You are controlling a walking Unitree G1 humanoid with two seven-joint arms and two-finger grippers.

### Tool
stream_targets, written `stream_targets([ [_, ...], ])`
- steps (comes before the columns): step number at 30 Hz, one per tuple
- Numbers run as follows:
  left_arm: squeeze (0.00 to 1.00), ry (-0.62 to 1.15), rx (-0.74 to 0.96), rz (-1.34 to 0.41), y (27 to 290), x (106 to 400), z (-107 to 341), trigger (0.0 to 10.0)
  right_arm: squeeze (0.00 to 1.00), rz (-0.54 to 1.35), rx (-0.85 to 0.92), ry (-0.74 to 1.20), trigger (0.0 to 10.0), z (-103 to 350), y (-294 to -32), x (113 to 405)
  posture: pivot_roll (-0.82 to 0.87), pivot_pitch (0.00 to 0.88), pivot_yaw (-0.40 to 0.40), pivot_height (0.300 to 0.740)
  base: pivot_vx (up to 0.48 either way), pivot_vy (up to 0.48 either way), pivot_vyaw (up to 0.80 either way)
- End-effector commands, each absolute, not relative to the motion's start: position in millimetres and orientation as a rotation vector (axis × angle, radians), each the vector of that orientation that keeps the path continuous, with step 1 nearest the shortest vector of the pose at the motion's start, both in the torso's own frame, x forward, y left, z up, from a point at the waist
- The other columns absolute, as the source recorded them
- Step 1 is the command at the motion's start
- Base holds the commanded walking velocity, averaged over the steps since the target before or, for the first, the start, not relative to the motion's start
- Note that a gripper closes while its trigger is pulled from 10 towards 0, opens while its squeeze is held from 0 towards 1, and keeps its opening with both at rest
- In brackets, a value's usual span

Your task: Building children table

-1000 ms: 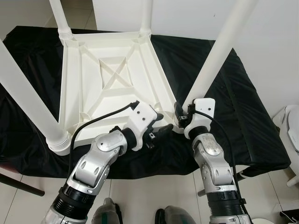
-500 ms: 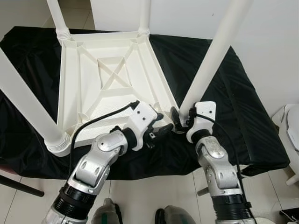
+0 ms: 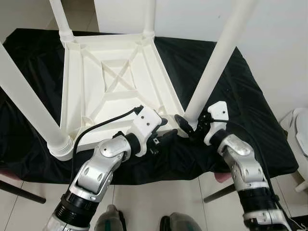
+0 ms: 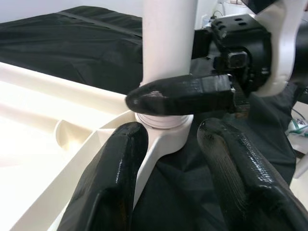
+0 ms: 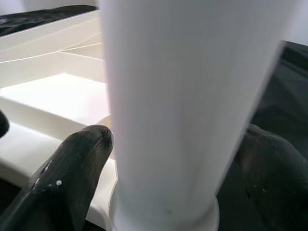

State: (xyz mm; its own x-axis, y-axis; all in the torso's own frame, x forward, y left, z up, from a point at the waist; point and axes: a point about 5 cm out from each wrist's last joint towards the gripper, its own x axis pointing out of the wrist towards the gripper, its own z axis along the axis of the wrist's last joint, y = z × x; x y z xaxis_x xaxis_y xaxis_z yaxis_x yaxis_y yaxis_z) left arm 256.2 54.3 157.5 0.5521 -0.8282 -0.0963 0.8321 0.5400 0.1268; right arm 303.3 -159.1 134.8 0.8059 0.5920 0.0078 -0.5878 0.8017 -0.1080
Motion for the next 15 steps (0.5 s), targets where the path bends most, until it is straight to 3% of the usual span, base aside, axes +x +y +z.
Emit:
stream_targets([
  [1,0.0,0.022,0.168,-0.97,53.7,256.7,156.9,10.0,0.0,0.681,-0.105,-0.036,10.0,132.1,-163.2,307.0,-0.11,0.0,-0.031,0.74,0.0,0.0,0.0],
  [6,0.0,0.021,0.171,-0.968,54.4,256.1,157.3,10.0,0.0,0.712,-0.132,-0.032,10.0,130.8,-164.5,315.4,-0.1,0.0,-0.031,0.74,0.0,0.0,0.0],
  [7,0.0,0.021,0.171,-0.968,54.3,255.7,157.4,10.0,0.0,0.723,-0.138,-0.027,5.3,130.3,-165.2,318.5,-0.1,0.0,-0.033,0.74,0.0,0.0,0.0],
  [9,0.0,0.02,0.171,-0.968,54.3,255.5,157.4,10.0,0.0,0.731,-0.139,-0.024,5.3,130.0,-165.7,320.3,-0.1,0.0,-0.033,0.74,0.0,0.0,0.0],
  [10,0.0,0.021,0.172,-0.969,54.1,255.2,157.3,10.0,0.0,0.731,-0.145,-0.024,0.0,129.6,-166.5,322.1,-0.1,0.0,-0.033,0.74,0.0,0.0,0.0],
  [15,0.0,0.025,0.172,-0.971,53.8,253.3,156.7,10.0,0.0,0.757,-0.138,-0.029,0.0,126.3,-169.1,324.7,-0.09,0.0,-0.035,0.74,0.0,0.0,0.0],
])
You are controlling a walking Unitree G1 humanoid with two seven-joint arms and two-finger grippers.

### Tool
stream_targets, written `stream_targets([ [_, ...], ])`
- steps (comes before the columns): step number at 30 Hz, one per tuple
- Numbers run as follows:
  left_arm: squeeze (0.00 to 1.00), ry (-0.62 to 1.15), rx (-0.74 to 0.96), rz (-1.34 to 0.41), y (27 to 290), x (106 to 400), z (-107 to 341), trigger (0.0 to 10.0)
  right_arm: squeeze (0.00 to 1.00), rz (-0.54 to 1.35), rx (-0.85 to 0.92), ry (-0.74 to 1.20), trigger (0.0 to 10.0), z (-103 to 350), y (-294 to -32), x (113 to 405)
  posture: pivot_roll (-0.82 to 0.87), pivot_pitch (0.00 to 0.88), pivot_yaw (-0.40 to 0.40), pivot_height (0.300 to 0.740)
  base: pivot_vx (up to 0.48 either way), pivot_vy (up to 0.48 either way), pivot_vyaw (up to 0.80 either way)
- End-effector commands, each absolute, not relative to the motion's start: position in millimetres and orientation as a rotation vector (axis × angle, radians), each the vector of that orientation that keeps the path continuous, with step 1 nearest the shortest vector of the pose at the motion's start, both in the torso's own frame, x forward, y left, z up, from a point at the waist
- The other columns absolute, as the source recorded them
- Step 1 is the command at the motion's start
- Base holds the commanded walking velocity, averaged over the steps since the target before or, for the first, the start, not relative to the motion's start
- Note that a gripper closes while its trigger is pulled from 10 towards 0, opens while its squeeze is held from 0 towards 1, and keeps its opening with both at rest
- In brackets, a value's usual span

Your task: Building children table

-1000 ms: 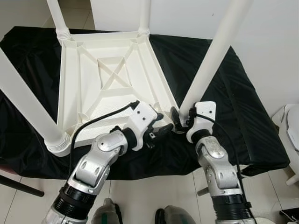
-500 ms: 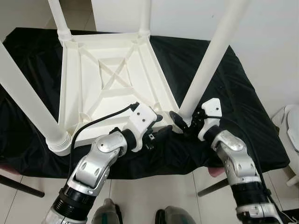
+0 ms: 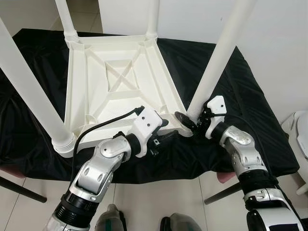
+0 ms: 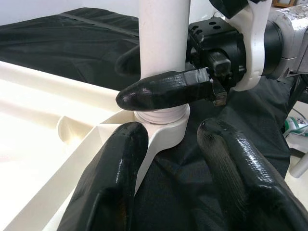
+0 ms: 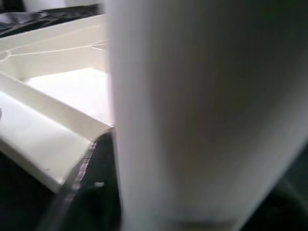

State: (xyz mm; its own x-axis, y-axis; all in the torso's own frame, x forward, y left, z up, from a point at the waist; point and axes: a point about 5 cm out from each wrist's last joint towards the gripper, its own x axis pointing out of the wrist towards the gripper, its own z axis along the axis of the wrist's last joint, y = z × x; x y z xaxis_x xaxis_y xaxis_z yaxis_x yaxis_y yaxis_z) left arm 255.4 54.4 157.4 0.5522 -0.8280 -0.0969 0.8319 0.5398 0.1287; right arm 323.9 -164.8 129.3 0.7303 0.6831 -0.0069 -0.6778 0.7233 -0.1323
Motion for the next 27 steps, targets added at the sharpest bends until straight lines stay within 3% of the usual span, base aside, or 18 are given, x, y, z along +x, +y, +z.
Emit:
stream_targets([
  [1,0.0,0.025,0.172,-0.971,53.8,253.3,156.7,10.0,0.0,0.757,-0.138,-0.029,0.0,126.3,-169.1,324.7,-0.09,0.0,-0.035,0.74,0.0,0.0,0.0],
  [10,0.0,0.03,0.169,-0.976,52.7,251.0,155.8,10.0,0.0,0.75,-0.105,-0.033,0.0,119.4,-172.2,321.4,-0.1,0.0,-0.035,0.74,0.0,0.0,0.0],
  [11,0.0,0.03,0.168,-0.978,52.4,250.8,155.7,10.0,0.0,0.729,-0.093,-0.033,10.0,118.6,-171.9,320.8,-0.1,0.0,-0.036,0.74,0.0,0.0,0.0],
  [27,0.0,0.03,0.176,-0.973,53.4,251.6,155.4,10.0,0.0,0.365,0.036,-0.067,10.0,124.3,-139.5,309.1,-0.11,0.029,-0.035,0.74,0.0,0.0,0.0],
])
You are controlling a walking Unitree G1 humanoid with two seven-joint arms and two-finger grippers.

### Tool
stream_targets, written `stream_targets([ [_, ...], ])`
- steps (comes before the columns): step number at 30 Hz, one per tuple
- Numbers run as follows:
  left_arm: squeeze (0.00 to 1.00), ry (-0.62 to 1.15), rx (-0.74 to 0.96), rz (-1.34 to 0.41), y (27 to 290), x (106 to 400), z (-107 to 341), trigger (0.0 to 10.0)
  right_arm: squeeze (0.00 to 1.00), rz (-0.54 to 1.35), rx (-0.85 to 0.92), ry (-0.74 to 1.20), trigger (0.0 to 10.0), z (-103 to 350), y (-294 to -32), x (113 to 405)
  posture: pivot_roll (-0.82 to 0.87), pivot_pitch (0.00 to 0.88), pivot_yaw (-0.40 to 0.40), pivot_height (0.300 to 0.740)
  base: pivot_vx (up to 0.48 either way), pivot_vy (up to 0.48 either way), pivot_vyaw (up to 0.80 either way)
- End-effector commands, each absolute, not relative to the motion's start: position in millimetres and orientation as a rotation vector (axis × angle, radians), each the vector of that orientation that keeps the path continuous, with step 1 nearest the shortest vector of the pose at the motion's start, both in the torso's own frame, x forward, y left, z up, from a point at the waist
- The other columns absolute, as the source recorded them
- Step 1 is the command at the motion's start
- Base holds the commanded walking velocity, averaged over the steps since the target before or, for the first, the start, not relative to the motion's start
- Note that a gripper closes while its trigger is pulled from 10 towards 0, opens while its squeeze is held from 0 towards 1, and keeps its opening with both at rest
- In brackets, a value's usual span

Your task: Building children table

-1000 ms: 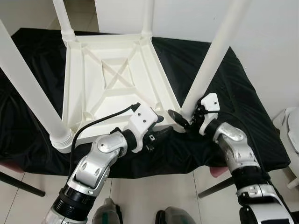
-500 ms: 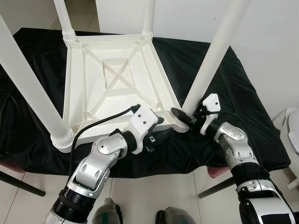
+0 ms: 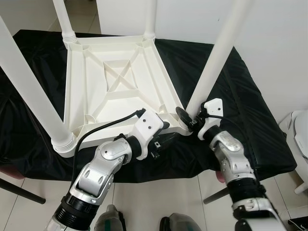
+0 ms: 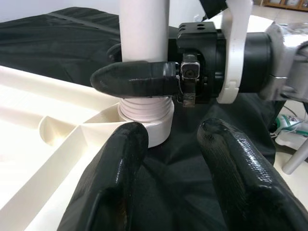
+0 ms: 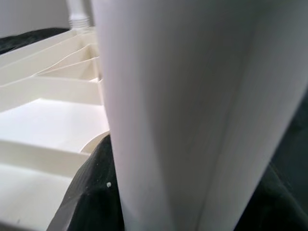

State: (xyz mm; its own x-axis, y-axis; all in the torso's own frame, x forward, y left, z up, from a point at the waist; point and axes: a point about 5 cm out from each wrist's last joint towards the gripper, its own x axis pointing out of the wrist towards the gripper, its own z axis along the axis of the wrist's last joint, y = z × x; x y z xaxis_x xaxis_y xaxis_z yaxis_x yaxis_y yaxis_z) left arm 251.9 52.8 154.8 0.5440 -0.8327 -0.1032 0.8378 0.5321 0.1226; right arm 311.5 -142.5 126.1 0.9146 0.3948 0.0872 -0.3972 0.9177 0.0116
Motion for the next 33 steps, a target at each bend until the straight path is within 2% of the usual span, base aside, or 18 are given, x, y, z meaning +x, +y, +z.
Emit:
stream_targets([
  [1,0.0,0.03,0.176,-0.973,53.4,251.6,155.4,10.0,0.0,0.365,0.036,-0.067,10.0,124.3,-139.5,309.1,-0.11,0.029,-0.035,0.74,0.0,0.0,0.0],
  [7,0.0,0.027,0.184,-0.97,54.9,252.9,156.5,10.0,0.0,0.218,0.078,-0.099,10.0,131.8,-126.0,302.9,-0.1,0.045,-0.037,0.74,0.0,0.0,0.0],
  [9,0.0,0.015,0.185,-0.964,55.0,254.8,159.7,10.0,0.0,0.157,0.096,-0.121,10.0,138.7,-108.6,297.4,-0.1,0.053,-0.029,0.74,0.0,0.0,0.0],
  [11,0.0,0.011,0.184,-0.964,54.6,255.2,160.7,10.0,0.0,0.159,0.088,-0.142,10.0,143.2,-103.8,295.8,-0.1,0.052,-0.026,0.74,0.0,0.0,0.0],
  [19,0.0,0.012,0.181,-0.979,51.7,253.9,160.0,10.0,0.0,0.143,0.088,-0.122,10.0,142.6,-109.3,294.8,-0.11,0.052,-0.026,0.74,0.0,0.0,0.0],
  [20,0.0,0.012,0.181,-0.982,51.0,254.0,159.9,10.0,0.76,0.136,0.089,-0.112,10.0,140.9,-112.0,294.8,-0.12,0.047,-0.026,0.74,0.0,0.0,0.0],
  [21,0.0,0.011,0.181,-0.982,50.7,254.5,160.1,10.0,1.0,0.142,0.095,-0.106,10.0,139.9,-114.3,295.1,-0.12,0.044,-0.028,0.74,0.0,0.0,0.0],
  [29,0.0,0.013,0.18,-0.978,51.1,254.1,159.4,10.0,1.0,0.203,0.073,-0.121,10.0,144.8,-125.2,294.3,-0.12,0.037,-0.032,0.74,0.0,0.0,0.0],
  [30,0.0,0.014,0.18,-0.978,51.1,254.1,159.3,10.0,0.0,0.251,0.084,-0.122,10.0,145.5,-127.6,294.4,-0.12,0.034,-0.035,0.74,0.0,0.0,0.0],
  [32,0.0,0.014,0.18,-0.978,51.1,254.1,159.3,10.0,0.0,0.251,0.084,-0.122,10.0,145.5,-127.6,294.4,-0.12,0.034,-0.035,0.74,0.0,0.0,0.0],
  [33,0.0,0.014,0.18,-0.977,51.0,254.2,159.3,10.0,0.0,0.31,0.078,-0.123,10.0,144.9,-131.6,294.9,-0.12,0.028,-0.036,0.74,0.0,0.0,0.0],
])
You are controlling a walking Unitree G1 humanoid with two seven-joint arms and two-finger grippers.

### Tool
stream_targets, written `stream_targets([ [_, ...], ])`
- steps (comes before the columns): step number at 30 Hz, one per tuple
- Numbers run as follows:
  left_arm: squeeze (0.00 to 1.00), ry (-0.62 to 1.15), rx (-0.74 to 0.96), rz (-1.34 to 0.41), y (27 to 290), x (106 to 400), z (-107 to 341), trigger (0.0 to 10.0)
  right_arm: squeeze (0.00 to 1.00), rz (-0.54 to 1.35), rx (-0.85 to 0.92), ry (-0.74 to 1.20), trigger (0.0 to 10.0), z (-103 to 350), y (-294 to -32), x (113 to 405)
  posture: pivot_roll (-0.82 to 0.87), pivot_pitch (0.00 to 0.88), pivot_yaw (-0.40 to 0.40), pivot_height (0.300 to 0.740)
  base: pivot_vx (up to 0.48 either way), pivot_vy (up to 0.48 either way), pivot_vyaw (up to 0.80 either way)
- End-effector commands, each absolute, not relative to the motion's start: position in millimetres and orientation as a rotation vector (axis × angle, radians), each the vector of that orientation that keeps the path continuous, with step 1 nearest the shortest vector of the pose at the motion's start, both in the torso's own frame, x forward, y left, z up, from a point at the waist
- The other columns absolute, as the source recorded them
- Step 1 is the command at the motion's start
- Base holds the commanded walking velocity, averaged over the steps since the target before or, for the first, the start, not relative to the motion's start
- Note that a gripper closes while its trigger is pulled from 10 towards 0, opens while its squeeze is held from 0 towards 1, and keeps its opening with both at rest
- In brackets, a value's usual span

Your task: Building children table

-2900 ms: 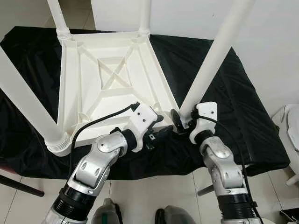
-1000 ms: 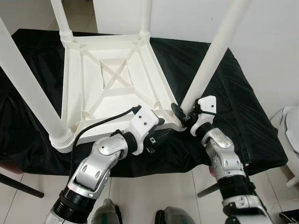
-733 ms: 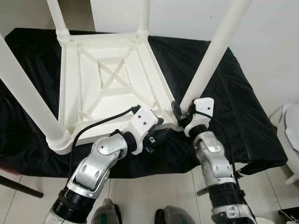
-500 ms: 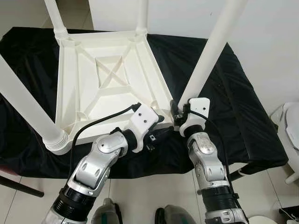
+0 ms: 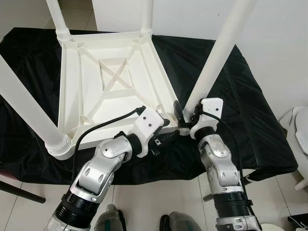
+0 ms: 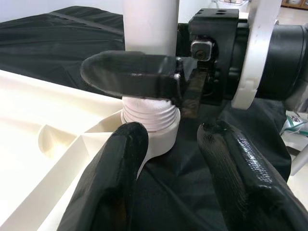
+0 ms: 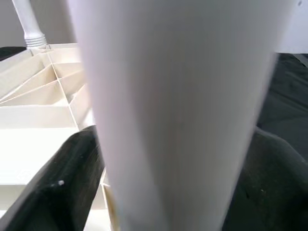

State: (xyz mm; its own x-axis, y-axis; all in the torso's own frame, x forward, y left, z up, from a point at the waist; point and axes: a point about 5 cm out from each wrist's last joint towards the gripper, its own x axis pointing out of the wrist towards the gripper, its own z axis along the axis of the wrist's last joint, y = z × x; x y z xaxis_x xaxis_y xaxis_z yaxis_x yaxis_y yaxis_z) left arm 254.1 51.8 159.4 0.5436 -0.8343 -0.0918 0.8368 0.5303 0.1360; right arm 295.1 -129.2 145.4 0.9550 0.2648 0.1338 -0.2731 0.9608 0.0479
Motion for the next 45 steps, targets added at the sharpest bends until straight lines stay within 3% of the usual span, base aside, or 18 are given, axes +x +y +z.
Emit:
stream_targets([
  [1,0.0,0.013,0.181,-0.976,50.9,254.5,159.3,10.0,0.0,0.364,0.068,-0.124,10.0,143.9,-135.8,296.2,-0.12,0.021,-0.038,0.74,0.0,0.0,0.0],
  [9,0.0,0.007,0.188,-0.978,50.9,257.2,160.2,10.0,0.0,0.658,-0.021,-0.074,10.0,133.1,-147.7,305.5,-0.12,0.0,-0.033,0.74,0.0,0.0,0.0],
  [19,0.0,-0.003,0.196,-0.981,49.1,260.1,161.8,10.0,0.0,0.711,-0.095,-0.047,10.0,133.3,-155.7,332.2,-0.11,0.0,-0.035,0.74,0.0,0.0,0.0],
  [20,0.0,-0.004,0.195,-0.981,48.7,260.1,162.0,10.0,0.0,0.721,-0.097,-0.047,9.5,133.8,-156.5,334.5,-0.11,0.0,-0.036,0.74,0.0,0.0,0.0],
  [21,0.0,-0.006,0.195,-0.981,48.3,259.9,162.1,10.0,0.0,0.724,-0.101,-0.048,6.2,134.7,-157.8,337.0,-0.1,0.0,-0.038,0.74,0.0,0.0,0.0],
  [22,0.0,-0.006,0.194,-0.982,48.0,259.7,162.1,10.0,0.0,0.727,-0.104,-0.047,6.2,135.5,-158.9,338.8,-0.1,0.0,-0.038,0.74,0.0,0.0,0.0],
  [23,0.0,-0.006,0.193,-0.982,47.7,259.1,162.0,10.0,0.0,0.73,-0.114,-0.045,2.7,135.6,-160.9,340.5,-0.1,0.0,-0.04,0.74,0.0,0.0,0.0],
  [26,0.0,-0.006,0.193,-0.983,47.6,258.7,161.8,10.0,0.0,0.73,-0.121,-0.043,2.7,135.5,-162.2,341.3,-0.1,0.0,-0.04,0.74,0.0,0.0,0.0],
  [27,0.0,-0.006,0.192,-0.983,47.3,257.8,161.5,10.0,0.0,0.737,-0.127,-0.035,0.0,133.7,-166.7,341.2,-0.1,0.0,-0.04,0.74,0.0,0.0,0.0],
  [40,0.0,0.002,0.186,-0.992,45.9,255.8,160.1,10.0,0.0,0.695,-0.116,-0.021,0.0,119.3,-177.3,335.4,-0.12,0.0,-0.03,0.74,0.0,0.0,0.0],
  [41,0.0,0.003,0.189,-0.993,45.7,255.5,159.5,10.0,0.0,0.676,-0.117,-0.018,2.2,118.2,-177.4,334.8,-0.12,0.002,-0.03,0.74,0.0,0.0,0.0],
  [43,0.0,0.003,0.189,-0.993,45.7,255.5,159.5,10.0,0.0,0.676,-0.117,-0.018,2.2,118.2,-177.4,334.8,-0.12,0.002,-0.03,0.74,0.0,0.0,0.0],
  [44,0.0,0.006,0.191,-0.997,44.1,254.9,158.6,10.0,0.0,0.593,-0.1,-0.019,10.0,117.3,-174.2,334.6,-0.12,0.017,-0.031,0.74,0.0,0.0,0.0],
  [45,0.0,0.006,0.191,-0.997,44.1,254.9,158.6,10.0,0.0,0.593,-0.1,-0.019,10.0,117.3,-174.2,334.6,-0.12,0.017,-0.031,0.74,0.0,0.0,0.0],
])
